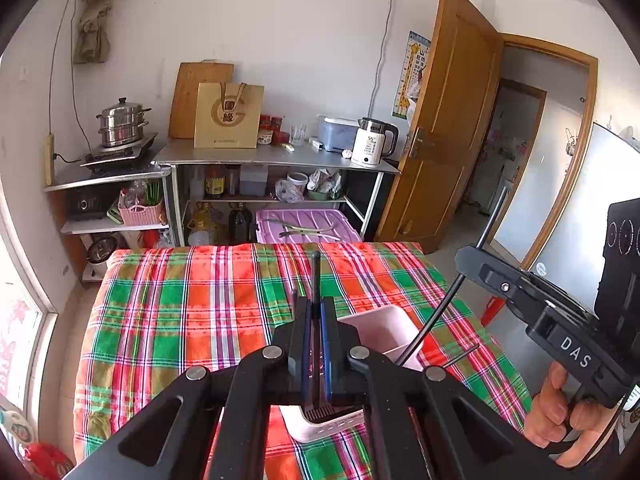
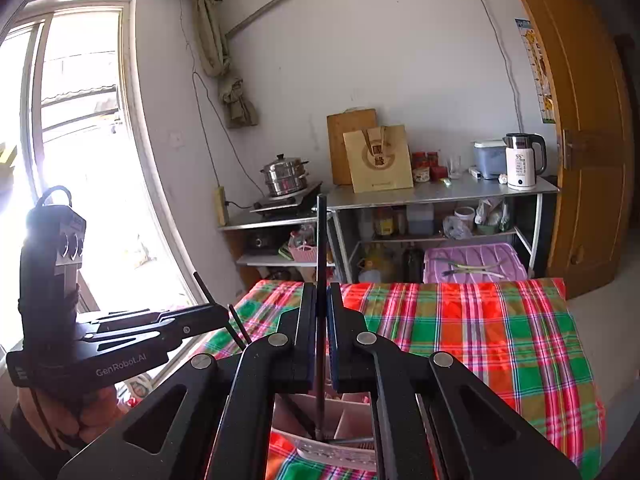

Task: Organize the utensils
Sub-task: 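Lower the left tool's chopstick into the basket and open it while the right tool releases its own, then move both tools back down to the remaining chopsticks beside the basket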

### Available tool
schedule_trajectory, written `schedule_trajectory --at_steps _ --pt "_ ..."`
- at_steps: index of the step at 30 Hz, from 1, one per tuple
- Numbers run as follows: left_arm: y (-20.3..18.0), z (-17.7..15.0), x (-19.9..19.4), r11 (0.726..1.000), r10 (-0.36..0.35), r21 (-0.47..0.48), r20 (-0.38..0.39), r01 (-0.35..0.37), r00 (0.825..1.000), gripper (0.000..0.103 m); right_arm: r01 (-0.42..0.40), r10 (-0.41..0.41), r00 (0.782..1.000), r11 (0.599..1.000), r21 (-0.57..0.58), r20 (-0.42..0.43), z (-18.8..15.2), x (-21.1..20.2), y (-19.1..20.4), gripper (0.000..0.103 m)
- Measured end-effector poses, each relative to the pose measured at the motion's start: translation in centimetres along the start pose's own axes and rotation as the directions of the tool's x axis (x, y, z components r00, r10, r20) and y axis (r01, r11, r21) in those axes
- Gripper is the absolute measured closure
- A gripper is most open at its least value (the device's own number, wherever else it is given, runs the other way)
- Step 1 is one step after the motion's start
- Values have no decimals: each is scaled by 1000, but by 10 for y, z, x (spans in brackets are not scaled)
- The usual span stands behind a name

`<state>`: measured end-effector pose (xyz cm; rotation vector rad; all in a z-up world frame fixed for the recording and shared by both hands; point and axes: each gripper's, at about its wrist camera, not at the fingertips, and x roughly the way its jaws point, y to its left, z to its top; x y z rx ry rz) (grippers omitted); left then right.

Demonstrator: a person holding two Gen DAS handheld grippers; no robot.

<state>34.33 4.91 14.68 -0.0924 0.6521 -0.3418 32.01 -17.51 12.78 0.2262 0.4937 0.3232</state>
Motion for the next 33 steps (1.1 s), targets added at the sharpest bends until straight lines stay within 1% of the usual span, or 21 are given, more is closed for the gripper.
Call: schedule_trajectory --at_steps 6,9,11,12,13,15,16,18,20,23,26,33 --pt "5 -21 21 1000 7 -2 -59 -8 998 99 37 -38 993 999 -9 -110 -28 29 -9 98" --pt "7 -25 21 1000 10 4 -49 -9 999 99 13 -15 987 1000 -15 -158 -37 37 -10 98" --pt "7 -25 19 1000 -1 -1 -53 1 999 99 10 -15 985 1000 -29 -173 -39 37 -9 98" --pt "6 -25 19 1000 7 3 -53 -7 999 99 13 -19 984 999 -36 -175 -39 35 -8 98" --pt "6 -25 18 1000 17 4 -53 -16 998 99 14 -21 985 999 -42 -172 -39 32 -8 98" --pt "6 -24 14 1000 31 3 -37 -31 999 97 18 -25 988 999 -44 -154 -38 24 -8 93" --pt "6 -24 11 999 35 2 -26 -35 999 96 18 -24 989 999 -40 -146 -36 19 -9 92" --pt "6 -23 4 999 43 3 -9 -43 999 88 30 -35 991 999 -36 -129 -33 9 -11 88" --pt "4 -22 -6 999 41 -2 12 -41 999 84 37 -41 993 999 -35 -109 -31 -2 -12 87" --pt "2 -24 -21 999 36 -5 37 -36 999 83 39 -41 996 999 -23 -78 -31 -23 -15 87" --pt "-1 -33 -37 999 33 -7 58 -33 998 83 39 -40 998 999 -21 -54 -35 -44 -14 86" --pt "-16 -72 -66 1000 0 7 92 -1 996 83 43 -45 998 998 -37 -32 -66 -85 -12 86"
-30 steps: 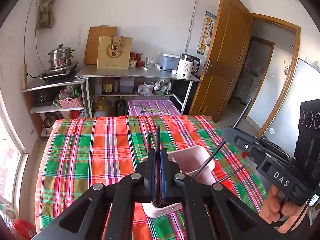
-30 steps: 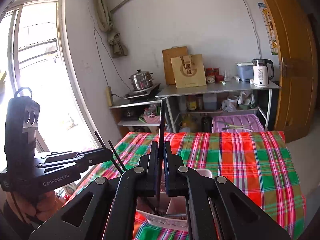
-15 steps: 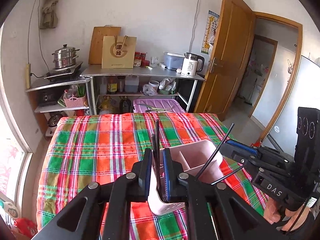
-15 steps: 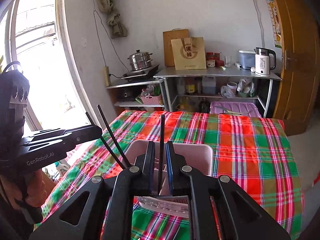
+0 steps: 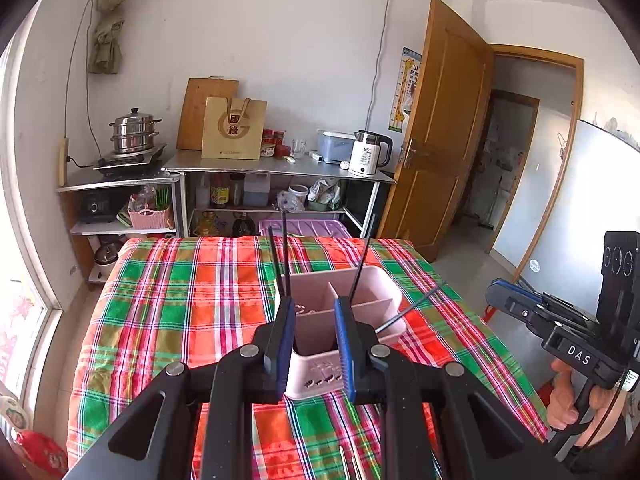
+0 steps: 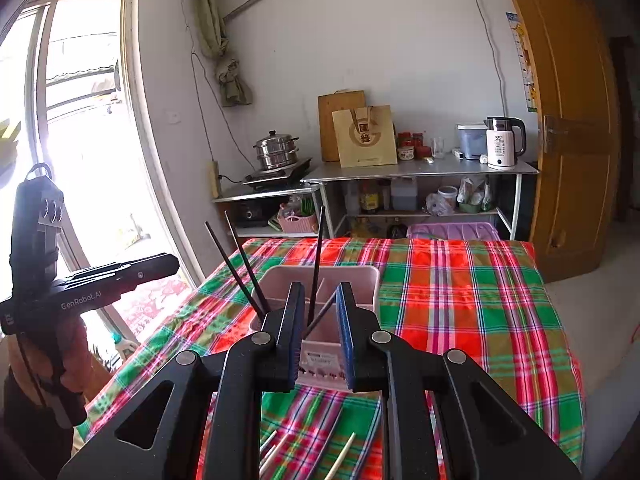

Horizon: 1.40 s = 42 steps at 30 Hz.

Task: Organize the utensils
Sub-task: 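Move both tools back down to the remaining chopsticks beside the basket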

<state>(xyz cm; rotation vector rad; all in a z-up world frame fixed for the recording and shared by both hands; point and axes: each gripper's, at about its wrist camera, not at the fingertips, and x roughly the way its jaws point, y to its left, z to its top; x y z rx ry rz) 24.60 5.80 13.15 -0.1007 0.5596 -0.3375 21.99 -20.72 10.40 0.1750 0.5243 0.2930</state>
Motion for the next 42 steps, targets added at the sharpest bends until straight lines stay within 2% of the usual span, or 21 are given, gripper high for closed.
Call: schedule_trajectory --at_steps 4,10,19,24,31,39,42 --pt "-10 -28 -8 1000 -7 0 -9 7 1000 83 24 -24 1000 1000 -2 -9 -24 -13 -3 86" --pt "-21 -72 -3 1000 -16 10 -77 17 997 83 14 -12 998 1000 18 -68 -56 -18 -13 86" --pt "-38 -107 29 998 -49 18 -185 53 982 83 35 -25 988 997 62 -154 -93 -6 -28 86" --pt "-44 -121 53 997 -78 3 -255 81 964 83 48 -29 972 996 75 -234 -114 16 -35 87" --pt "-47 -134 92 995 -98 -33 -352 92 931 83 69 -36 935 994 82 -353 -143 53 -41 87" --pt "-56 -140 125 994 -111 -40 -420 104 901 83 86 -49 907 994 71 -418 -156 76 -43 88" --pt "-59 -140 134 993 -121 -43 -438 113 891 83 94 -63 905 994 52 -420 -156 78 -43 94"
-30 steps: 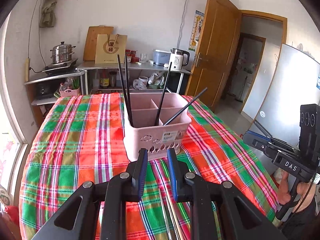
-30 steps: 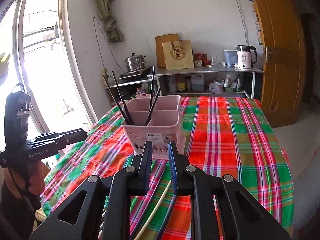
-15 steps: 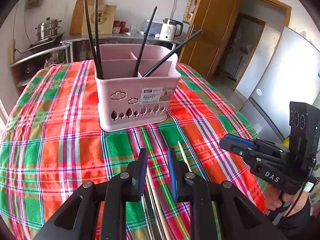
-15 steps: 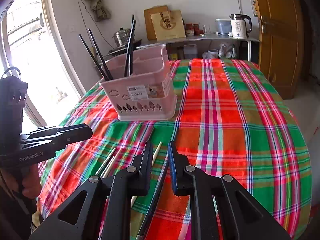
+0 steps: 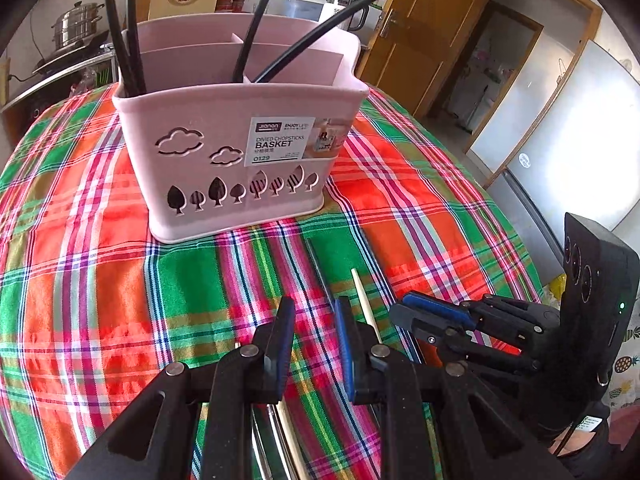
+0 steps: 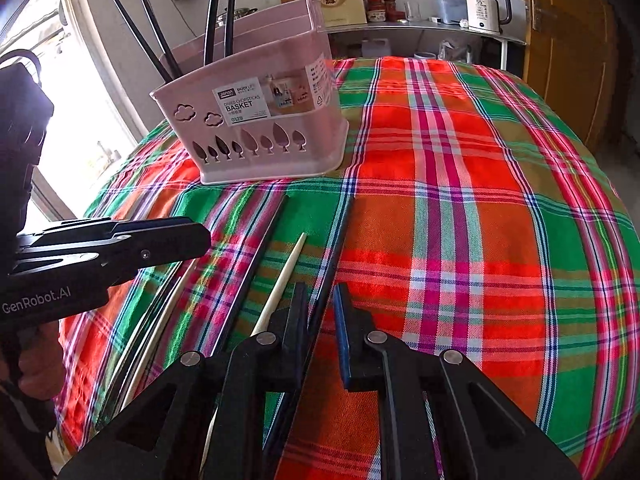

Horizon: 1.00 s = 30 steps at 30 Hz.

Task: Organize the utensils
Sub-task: 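Move both tools back down to the remaining chopsticks beside the basket, then close the left tool on a black chopstick while the right tool grasps another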

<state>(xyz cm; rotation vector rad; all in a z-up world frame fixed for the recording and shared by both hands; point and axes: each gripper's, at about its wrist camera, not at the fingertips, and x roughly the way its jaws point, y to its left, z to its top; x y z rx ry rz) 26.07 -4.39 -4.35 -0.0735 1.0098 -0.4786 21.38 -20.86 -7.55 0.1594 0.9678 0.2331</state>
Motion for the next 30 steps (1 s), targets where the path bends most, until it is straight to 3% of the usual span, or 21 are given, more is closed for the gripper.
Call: schedule_trajectory --at_steps 12,26,30 --pt "-19 7 40 999 43 28 -64 -41 997 83 58 -58 998 998 -9 -7 -1 -9 -24 95" --pt "-52 6 62 983 161 90 -31 -157 986 83 115 -114 993 993 10 -27 12 -2 -31 95" --pt "-50 8 63 981 177 89 -22 -175 984 94 123 -122 992 992 8 -39 19 4 -31 94"
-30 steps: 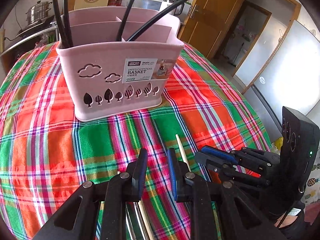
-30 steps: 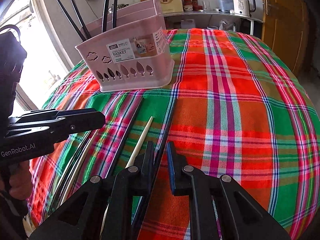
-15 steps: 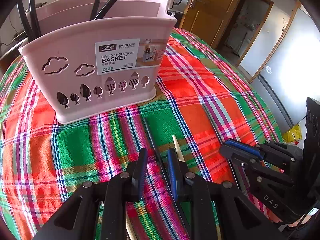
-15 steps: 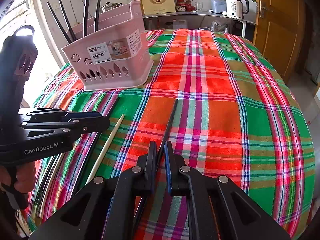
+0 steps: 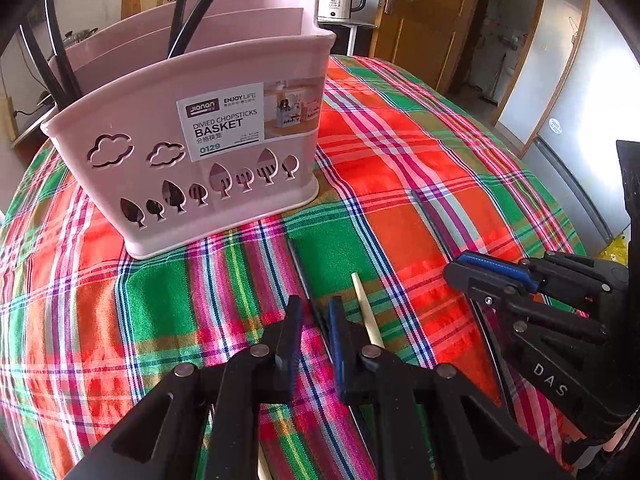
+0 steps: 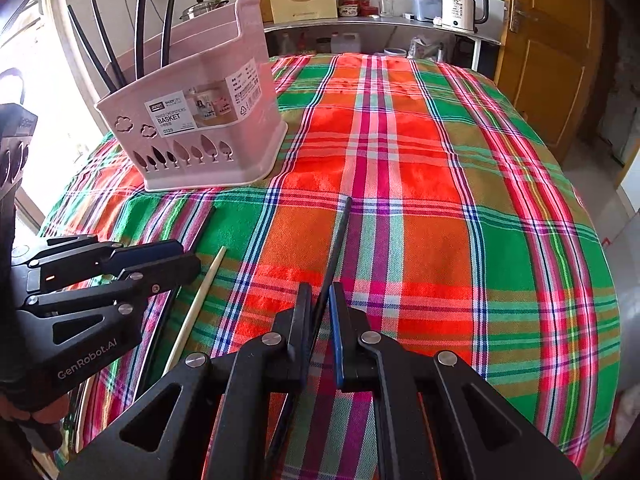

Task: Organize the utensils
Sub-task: 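Close the left tool on a black chopstick while the right tool grasps another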

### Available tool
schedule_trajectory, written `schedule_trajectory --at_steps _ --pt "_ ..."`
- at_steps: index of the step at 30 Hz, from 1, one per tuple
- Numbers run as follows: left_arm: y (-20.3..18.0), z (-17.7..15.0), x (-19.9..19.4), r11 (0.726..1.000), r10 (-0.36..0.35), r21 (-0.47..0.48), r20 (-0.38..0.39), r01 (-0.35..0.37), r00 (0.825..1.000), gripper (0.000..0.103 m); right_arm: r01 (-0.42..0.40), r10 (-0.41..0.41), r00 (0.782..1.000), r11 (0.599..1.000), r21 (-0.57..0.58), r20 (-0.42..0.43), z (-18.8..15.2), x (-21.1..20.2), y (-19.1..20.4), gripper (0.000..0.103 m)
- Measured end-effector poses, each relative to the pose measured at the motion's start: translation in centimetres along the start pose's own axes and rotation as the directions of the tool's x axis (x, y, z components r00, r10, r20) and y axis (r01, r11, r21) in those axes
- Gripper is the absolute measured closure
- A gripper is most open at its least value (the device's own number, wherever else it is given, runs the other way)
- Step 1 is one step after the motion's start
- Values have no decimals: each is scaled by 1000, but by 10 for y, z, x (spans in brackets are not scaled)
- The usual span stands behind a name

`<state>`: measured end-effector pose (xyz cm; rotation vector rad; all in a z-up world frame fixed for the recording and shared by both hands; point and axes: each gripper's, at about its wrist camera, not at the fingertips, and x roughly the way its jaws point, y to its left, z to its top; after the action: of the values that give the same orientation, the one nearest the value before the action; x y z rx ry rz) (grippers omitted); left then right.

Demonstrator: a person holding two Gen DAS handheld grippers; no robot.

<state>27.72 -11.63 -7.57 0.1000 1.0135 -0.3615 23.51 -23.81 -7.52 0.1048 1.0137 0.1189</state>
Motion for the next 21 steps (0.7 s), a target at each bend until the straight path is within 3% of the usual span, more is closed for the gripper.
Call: schedule_trajectory --at_steps 15,21 --pt "19 0 -6 999 -40 -24 7 40 999 95 1 0 1000 1000 26 -19 20 13 -3 91" --pt "20 3 -7 999 -48 -27 -1 48 999 97 -5 6 1000 1000 29 -14 17 10 -5 96"
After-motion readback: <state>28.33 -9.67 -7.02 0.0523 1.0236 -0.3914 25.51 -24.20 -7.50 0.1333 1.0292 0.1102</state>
